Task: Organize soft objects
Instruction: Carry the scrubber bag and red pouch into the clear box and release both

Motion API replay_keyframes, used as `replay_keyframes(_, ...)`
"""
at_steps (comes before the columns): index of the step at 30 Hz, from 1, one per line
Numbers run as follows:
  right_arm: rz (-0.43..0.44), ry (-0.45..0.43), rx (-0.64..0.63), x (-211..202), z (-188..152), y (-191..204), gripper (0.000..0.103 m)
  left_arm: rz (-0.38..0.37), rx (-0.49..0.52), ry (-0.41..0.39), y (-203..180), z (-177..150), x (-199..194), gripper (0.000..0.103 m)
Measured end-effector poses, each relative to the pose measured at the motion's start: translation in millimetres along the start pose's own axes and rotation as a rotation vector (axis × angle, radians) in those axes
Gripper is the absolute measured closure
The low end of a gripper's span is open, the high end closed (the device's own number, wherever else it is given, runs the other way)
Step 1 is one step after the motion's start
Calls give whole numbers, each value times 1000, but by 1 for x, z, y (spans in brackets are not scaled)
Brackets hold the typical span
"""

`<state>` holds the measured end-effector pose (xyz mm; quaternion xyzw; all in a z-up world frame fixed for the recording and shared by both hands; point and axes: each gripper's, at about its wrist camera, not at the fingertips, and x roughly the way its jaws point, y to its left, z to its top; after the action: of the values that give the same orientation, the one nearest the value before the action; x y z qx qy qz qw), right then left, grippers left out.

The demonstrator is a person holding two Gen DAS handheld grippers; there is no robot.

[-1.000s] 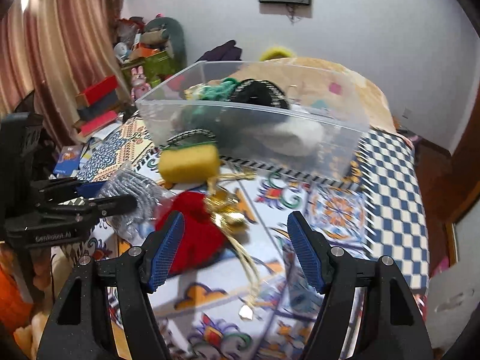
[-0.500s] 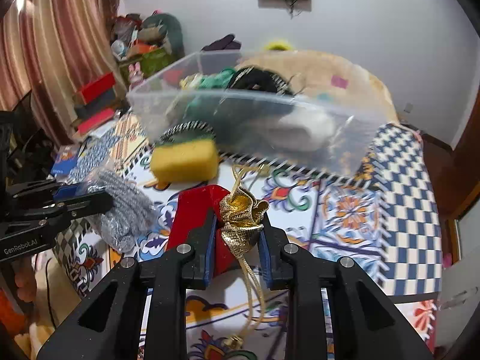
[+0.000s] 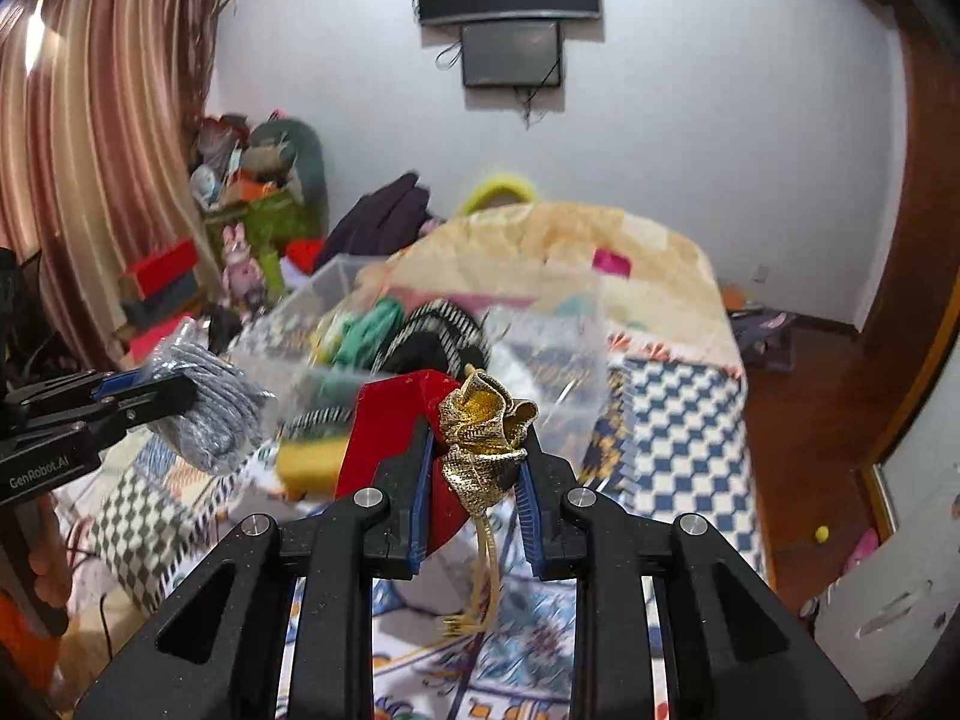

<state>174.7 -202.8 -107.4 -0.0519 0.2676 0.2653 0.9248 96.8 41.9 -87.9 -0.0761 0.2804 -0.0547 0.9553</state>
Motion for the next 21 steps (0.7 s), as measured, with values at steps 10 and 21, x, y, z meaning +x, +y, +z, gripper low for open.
replay_keyframes(10,-59,-111,35,-1,38,-9,81,28,-24,-100,7,47,11,77)
replay_keyframes(21,-75,-88,45,35,49,-7,81,58,-62,-89,17,62,51,77)
